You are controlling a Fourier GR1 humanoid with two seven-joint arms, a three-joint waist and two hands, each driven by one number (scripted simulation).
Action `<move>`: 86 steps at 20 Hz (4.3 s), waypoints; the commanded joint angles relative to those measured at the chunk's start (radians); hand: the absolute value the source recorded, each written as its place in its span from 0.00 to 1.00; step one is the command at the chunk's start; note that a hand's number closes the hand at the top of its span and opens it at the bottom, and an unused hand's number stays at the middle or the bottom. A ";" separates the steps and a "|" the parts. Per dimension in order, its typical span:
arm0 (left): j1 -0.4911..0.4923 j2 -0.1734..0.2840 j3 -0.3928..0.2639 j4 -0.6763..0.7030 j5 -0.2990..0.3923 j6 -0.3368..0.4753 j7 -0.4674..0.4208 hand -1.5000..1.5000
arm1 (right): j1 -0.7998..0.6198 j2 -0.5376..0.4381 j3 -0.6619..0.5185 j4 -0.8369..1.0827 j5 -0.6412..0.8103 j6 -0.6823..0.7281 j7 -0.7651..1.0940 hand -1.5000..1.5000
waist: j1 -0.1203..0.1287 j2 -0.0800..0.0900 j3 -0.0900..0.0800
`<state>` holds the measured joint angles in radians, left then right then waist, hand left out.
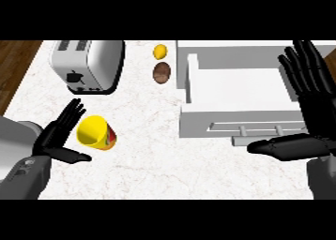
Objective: Pick up the cup, place it into the drawer and close the drawer
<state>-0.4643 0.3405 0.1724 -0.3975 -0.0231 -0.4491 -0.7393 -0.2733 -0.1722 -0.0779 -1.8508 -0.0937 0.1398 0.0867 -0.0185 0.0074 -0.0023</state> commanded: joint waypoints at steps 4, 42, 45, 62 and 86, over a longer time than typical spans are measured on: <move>-0.022 0.016 -0.006 0.157 -0.046 -0.061 -0.203 0.00 | 0.001 -0.010 -0.022 0.049 -0.012 0.030 -0.058 0.00 | -0.010 0.008 -0.002; -0.088 -0.168 0.110 0.122 0.018 0.321 -0.440 1.00 | -0.020 -0.028 -0.040 -0.027 -0.046 0.028 0.053 0.00 | -0.015 0.004 -0.002; -0.060 -0.177 0.217 0.107 0.110 0.418 -0.436 1.00 | 0.007 -0.040 -0.057 0.009 -0.048 0.047 0.020 0.00 | -0.002 0.006 -0.001; -0.317 -0.296 0.036 -0.279 0.088 0.314 -0.045 1.00 | 0.034 -0.029 -0.048 -0.025 -0.012 0.022 0.047 0.00 | 0.028 -0.017 0.004; -0.885 -0.341 -0.326 0.013 0.272 0.833 0.466 1.00 | -0.043 -0.057 -0.074 0.049 -0.048 0.072 -0.004 0.00 | -0.068 0.013 0.004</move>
<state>-1.3077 0.0003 -0.1053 -0.4929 0.2315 0.3418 -0.2782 -0.3017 -0.2194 -0.1435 -1.8000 -0.1171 0.1965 0.0731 -0.0671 0.0143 0.0015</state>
